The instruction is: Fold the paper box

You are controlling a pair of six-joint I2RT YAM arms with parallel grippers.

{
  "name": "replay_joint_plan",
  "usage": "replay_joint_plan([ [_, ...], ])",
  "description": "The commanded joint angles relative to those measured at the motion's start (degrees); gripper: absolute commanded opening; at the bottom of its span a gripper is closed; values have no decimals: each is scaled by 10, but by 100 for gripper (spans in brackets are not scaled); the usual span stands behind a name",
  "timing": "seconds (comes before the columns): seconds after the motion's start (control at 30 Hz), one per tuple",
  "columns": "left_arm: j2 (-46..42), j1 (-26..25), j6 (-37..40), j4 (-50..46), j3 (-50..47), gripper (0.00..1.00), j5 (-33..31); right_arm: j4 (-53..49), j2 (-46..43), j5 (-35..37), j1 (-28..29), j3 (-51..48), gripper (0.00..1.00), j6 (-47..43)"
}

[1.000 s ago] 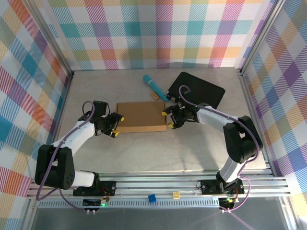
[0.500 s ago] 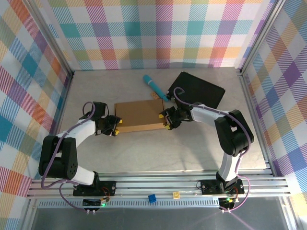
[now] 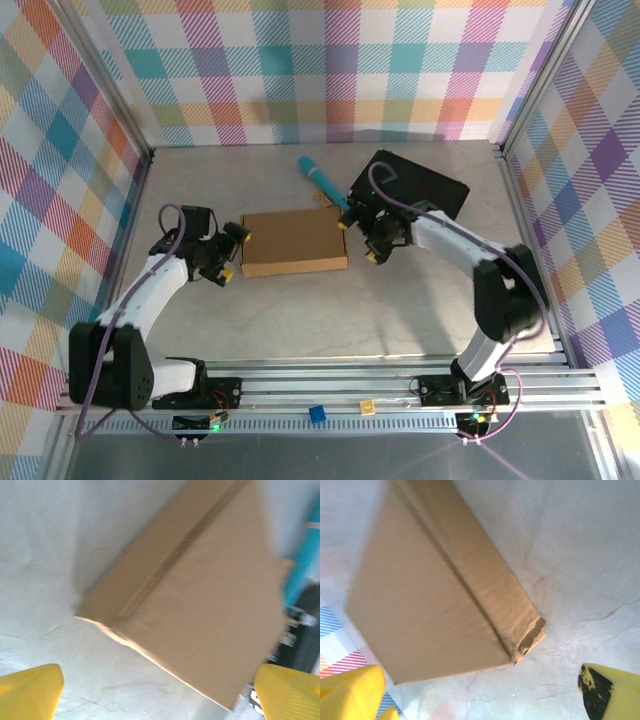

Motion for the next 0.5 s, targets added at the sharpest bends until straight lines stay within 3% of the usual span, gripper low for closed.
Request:
replay_joint_plan([
  [0.0,-72,4,59,-77,60,100,-66,-100,-126,146,-26,15,99,-154],
  [0.13,-146,3,103,-152,94,100,-193,-177,-247,352,-29,0,99,-235],
  [0.2,-172,2,111,-202,97,100,-300,-183,-303,462,-29,-42,99,-249],
  [0.23,-185,-1,113,-229,90,100,-370,-142,-337,505,-29,-87,99,-297],
  [0.27,-196,-1,133,-234,77,100,-416,-96,-366,531,-29,-136,99,-361],
  [0.37,-257,-1,342,-124,-17,100,-464,82,-438,563,-29,-289,99,-525],
  [0.47,-308,2,447,-38,-117,100,-507,180,-449,540,-33,-384,99,-583],
])
